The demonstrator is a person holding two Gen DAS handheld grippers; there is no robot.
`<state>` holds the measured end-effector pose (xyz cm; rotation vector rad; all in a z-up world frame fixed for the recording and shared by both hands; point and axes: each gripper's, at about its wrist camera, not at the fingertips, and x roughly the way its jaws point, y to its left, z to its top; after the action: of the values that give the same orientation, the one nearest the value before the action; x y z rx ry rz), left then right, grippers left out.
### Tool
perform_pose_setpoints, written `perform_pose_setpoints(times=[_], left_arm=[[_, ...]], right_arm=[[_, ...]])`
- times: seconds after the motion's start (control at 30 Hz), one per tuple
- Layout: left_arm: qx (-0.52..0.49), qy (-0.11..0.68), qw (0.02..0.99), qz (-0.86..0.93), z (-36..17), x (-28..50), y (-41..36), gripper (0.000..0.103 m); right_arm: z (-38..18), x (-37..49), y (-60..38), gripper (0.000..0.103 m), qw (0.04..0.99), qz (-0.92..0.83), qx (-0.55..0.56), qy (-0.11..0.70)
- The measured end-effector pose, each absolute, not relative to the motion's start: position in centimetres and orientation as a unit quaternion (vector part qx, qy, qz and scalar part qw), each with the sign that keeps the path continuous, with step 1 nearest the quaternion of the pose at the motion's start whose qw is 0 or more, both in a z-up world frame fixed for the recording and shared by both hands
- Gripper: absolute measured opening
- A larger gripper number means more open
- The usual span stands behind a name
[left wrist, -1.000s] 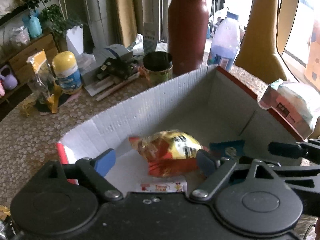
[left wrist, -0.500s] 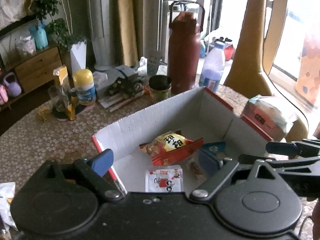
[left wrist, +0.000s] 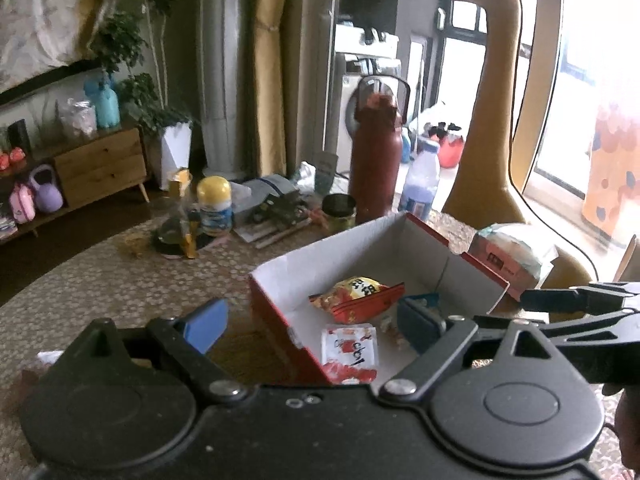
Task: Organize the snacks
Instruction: 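Move both open tools from the box back over the loose snacks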
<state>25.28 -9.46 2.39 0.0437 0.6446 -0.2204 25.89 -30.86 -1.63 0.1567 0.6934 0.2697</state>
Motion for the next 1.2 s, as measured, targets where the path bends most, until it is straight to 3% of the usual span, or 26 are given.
perform_pose_setpoints(times=[0.37, 0.5, 0.7, 1.2], left_arm=[[0.010, 0.275, 0.957, -0.091, 3.7, 18.8, -3.7, 0.093], [0.000, 0.264, 0.961, -0.080, 3.6, 16.9, -1.5, 0.094], [-0.006, 0.251, 0.966, -0.058, 2.8, 14.4, 1.6, 0.102], [-0.056, 0.260, 0.963, 0.048, -1.2, 12.2, 12.2, 0.103]], right_arm=[[-0.7, 21.6, -26.2, 0.083, 0.926, 0.201, 0.073, 0.310], [-0.8, 20.6, -24.4, 0.090, 0.923, 0.226, 0.085, 0.301], [-1.7, 19.6, -21.1, 0.092, 0.913, 0.260, 0.089, 0.300], [-6.0, 19.9, -13.7, 0.095, 0.895, 0.285, 0.079, 0.333]])
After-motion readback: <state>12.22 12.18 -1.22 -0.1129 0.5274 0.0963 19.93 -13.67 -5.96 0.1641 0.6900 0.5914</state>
